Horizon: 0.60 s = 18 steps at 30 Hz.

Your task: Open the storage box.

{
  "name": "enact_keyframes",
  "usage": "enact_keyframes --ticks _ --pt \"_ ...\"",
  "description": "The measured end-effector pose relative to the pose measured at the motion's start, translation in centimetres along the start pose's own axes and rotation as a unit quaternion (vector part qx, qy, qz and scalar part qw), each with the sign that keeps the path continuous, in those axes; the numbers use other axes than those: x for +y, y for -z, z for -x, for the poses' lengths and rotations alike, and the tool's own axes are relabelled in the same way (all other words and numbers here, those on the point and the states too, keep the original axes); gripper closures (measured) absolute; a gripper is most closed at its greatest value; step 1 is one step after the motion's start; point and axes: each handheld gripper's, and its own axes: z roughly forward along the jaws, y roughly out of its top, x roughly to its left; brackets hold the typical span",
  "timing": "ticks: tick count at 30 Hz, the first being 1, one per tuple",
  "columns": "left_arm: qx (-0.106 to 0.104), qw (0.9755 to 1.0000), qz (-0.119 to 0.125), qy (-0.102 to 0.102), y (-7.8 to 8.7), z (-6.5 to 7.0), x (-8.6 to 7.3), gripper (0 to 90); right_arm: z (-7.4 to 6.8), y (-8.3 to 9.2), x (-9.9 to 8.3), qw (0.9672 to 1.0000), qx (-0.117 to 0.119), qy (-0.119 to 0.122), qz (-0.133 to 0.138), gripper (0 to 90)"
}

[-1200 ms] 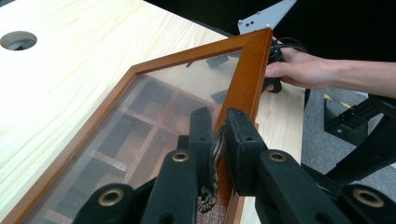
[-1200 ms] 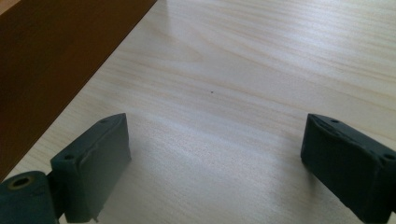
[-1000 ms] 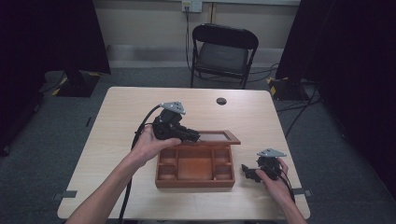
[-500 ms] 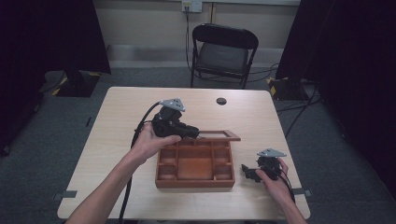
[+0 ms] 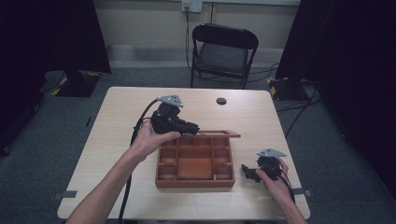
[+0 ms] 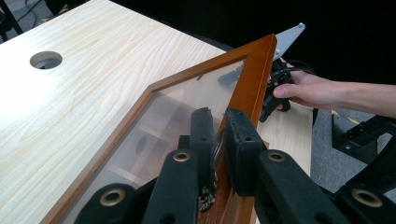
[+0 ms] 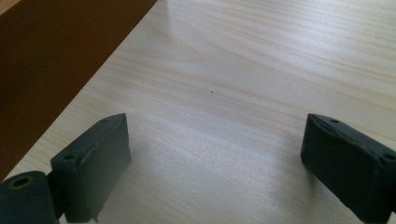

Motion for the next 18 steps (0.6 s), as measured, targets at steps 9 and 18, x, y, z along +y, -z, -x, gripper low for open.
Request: enact_keyframes --ticks 9,18 --pt "0.008 0.9999 0.011 -0.003 0.15 -0.03 0.05 82.2 0.0 0.0 0.0 1.0 0.0 0.0 0.0 7.5" --pt "0.02 0.9995 0.022 -0.007 0.2 0.04 0.2 83.8 0.0 0.0 0.0 1.0 0.0 0.0 0.0 7.5"
